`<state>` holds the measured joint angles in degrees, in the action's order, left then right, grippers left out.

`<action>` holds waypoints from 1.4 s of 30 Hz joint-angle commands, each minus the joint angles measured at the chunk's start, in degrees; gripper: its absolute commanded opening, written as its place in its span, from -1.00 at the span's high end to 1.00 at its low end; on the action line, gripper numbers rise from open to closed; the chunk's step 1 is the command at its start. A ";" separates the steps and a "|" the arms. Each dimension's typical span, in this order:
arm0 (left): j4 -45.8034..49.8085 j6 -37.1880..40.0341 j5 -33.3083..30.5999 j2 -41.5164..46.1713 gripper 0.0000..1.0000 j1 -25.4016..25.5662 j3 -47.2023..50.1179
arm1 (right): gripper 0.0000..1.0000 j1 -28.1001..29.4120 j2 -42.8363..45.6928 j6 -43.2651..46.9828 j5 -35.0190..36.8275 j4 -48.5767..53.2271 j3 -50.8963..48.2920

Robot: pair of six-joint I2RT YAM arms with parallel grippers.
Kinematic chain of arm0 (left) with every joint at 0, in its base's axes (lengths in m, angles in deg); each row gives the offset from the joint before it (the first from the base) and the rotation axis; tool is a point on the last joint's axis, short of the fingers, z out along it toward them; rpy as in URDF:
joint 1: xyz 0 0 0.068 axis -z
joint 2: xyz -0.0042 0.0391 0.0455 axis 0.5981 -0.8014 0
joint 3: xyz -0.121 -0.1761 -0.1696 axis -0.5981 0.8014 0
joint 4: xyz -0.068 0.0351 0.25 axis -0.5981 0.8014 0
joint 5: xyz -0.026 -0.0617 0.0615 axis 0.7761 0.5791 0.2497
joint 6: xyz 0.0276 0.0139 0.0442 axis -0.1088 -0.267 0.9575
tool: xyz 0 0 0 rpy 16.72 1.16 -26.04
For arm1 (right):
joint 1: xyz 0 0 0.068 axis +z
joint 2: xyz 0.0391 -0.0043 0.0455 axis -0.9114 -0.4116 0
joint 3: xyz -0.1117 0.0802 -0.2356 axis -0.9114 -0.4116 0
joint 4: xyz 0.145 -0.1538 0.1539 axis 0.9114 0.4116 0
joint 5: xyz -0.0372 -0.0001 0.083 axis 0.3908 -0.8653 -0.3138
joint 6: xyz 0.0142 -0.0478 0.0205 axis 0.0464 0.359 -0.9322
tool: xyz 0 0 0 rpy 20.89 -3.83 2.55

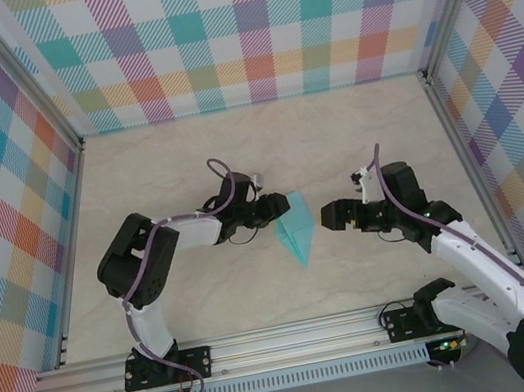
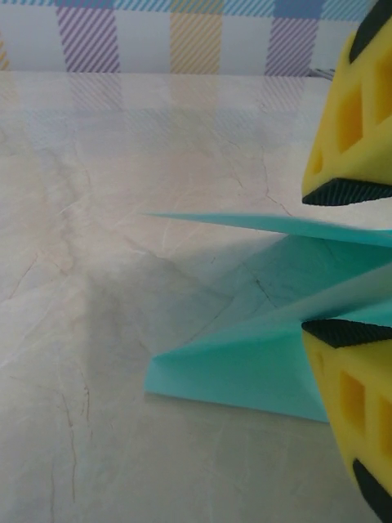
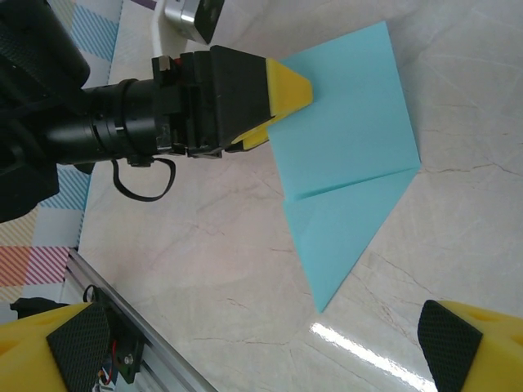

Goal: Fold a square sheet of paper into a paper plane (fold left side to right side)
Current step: Fold the wing for the fifth time at the center of the table.

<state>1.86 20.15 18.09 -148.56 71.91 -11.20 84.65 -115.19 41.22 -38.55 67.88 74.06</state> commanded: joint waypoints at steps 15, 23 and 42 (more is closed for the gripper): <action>-18.66 0.65 7.50 0.54 1.00 -1.66 7.65 | -0.62 -8.48 -22.24 2.78 -19.27 -22.60 -2.31; -23.44 1.34 11.33 2.69 1.00 -2.48 11.88 | -0.40 -6.95 -35.49 6.80 -22.33 -28.41 2.52; -24.06 3.05 13.26 4.82 1.00 -2.57 13.61 | -0.12 -3.32 -50.85 7.65 -26.26 -34.69 8.63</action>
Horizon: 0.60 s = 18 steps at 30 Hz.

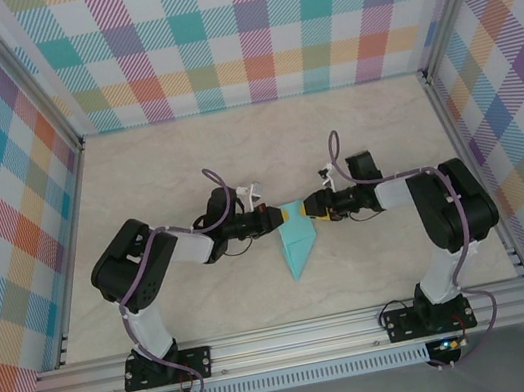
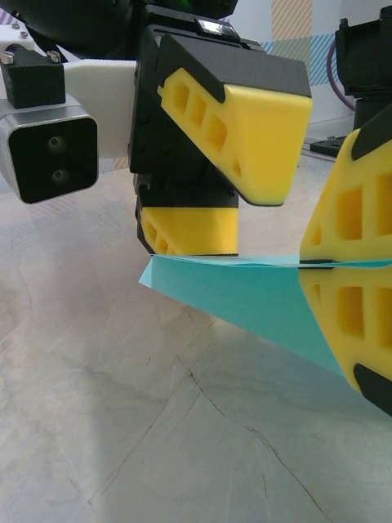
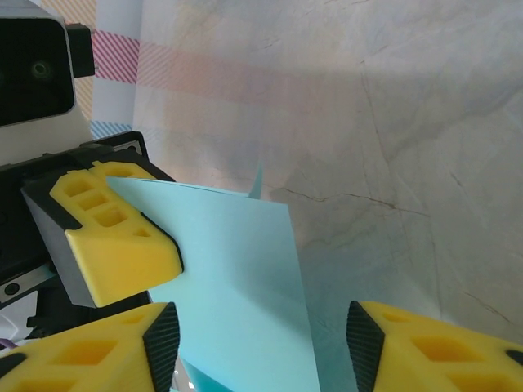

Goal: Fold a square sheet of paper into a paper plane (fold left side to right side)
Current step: Fold the wing for the fifth time at the center of the table.

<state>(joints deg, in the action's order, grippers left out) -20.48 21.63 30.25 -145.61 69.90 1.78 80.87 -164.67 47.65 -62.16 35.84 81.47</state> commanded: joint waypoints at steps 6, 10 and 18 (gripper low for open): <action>-1.66 1.52 1.06 1.45 1.00 -0.59 0.65 | 0.07 0.64 -2.92 1.01 -3.00 -3.86 0.59; -1.20 1.61 0.83 1.14 1.00 -0.64 0.58 | 0.23 0.64 -2.62 1.34 -3.00 -3.88 0.09; 0.21 2.15 0.24 -0.08 1.00 -0.66 -0.04 | 0.63 0.64 -1.14 3.24 -0.80 -0.67 -0.29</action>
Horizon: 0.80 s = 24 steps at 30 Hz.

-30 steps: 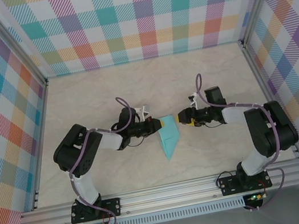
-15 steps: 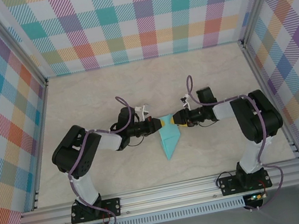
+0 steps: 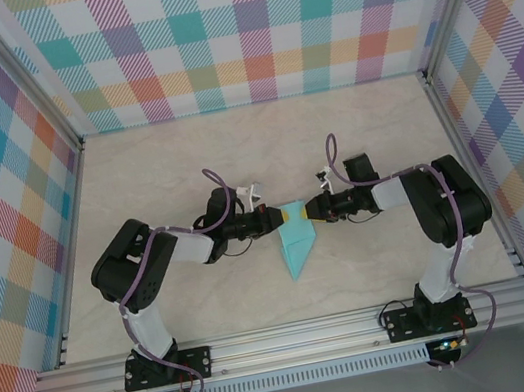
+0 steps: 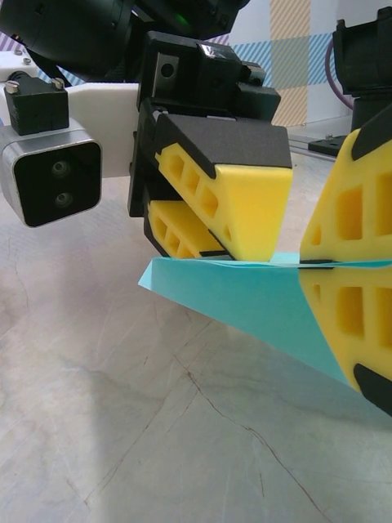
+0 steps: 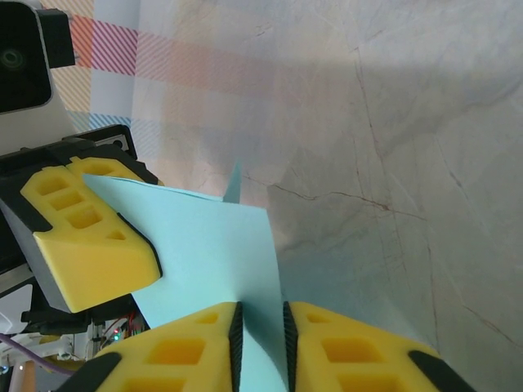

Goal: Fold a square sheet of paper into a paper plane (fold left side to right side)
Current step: Fold the wing for the fifth time at the center of the table.

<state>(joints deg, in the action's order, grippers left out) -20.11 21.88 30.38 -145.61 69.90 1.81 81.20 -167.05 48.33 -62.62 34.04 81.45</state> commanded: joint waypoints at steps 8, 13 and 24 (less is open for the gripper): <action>12.13 7.85 -3.10 2.95 0.32 -1.13 -1.94 | 0.92 0.31 2.83 3.72 1.80 5.94 0.00; 25.60 13.99 -11.11 10.11 -0.04 -1.79 -1.95 | 0.93 0.90 3.84 3.61 3.31 8.35 0.15; 45.58 19.97 -31.02 33.53 -0.31 11.99 2.76 | 0.93 4.02 5.95 -3.66 7.79 11.16 1.33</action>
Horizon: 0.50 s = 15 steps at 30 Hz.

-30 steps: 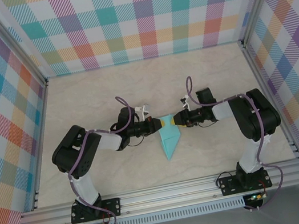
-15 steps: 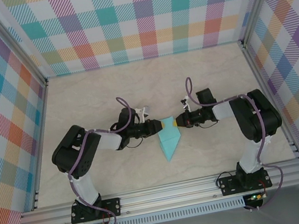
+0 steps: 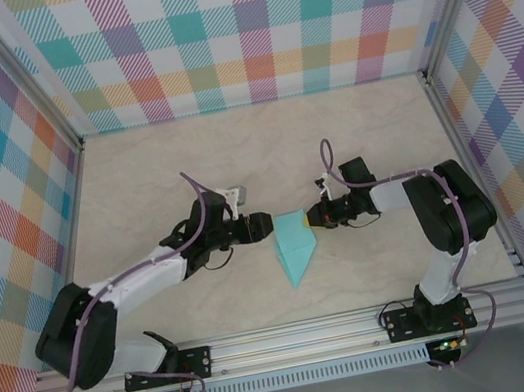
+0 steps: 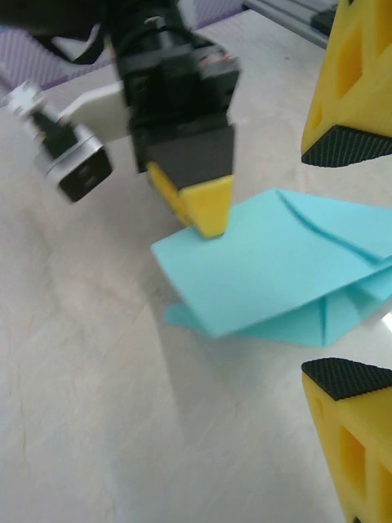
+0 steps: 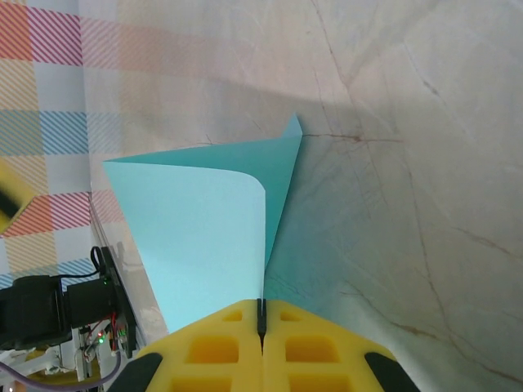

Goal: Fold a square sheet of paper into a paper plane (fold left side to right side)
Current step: Fold the wing for the fifth time at the center of the table.

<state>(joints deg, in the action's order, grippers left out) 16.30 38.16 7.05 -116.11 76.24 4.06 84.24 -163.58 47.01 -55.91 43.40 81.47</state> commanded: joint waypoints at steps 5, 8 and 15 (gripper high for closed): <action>15.07 2.09 -15.26 4.16 -0.31 16.69 -2.30 | 0.92 2.19 3.19 -4.50 4.04 6.84 3.67; 18.77 1.72 -19.89 -0.59 -0.30 21.85 -6.16 | 0.92 2.51 3.29 -6.70 5.22 10.08 5.01; 26.21 1.61 -27.94 -13.64 -0.26 29.36 -17.14 | 0.92 4.43 3.48 -7.67 8.17 15.56 7.40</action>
<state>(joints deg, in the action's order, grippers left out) 36.92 39.45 -14.78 -127.01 103.67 -9.49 87.74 -161.57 40.35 -49.22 54.96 87.33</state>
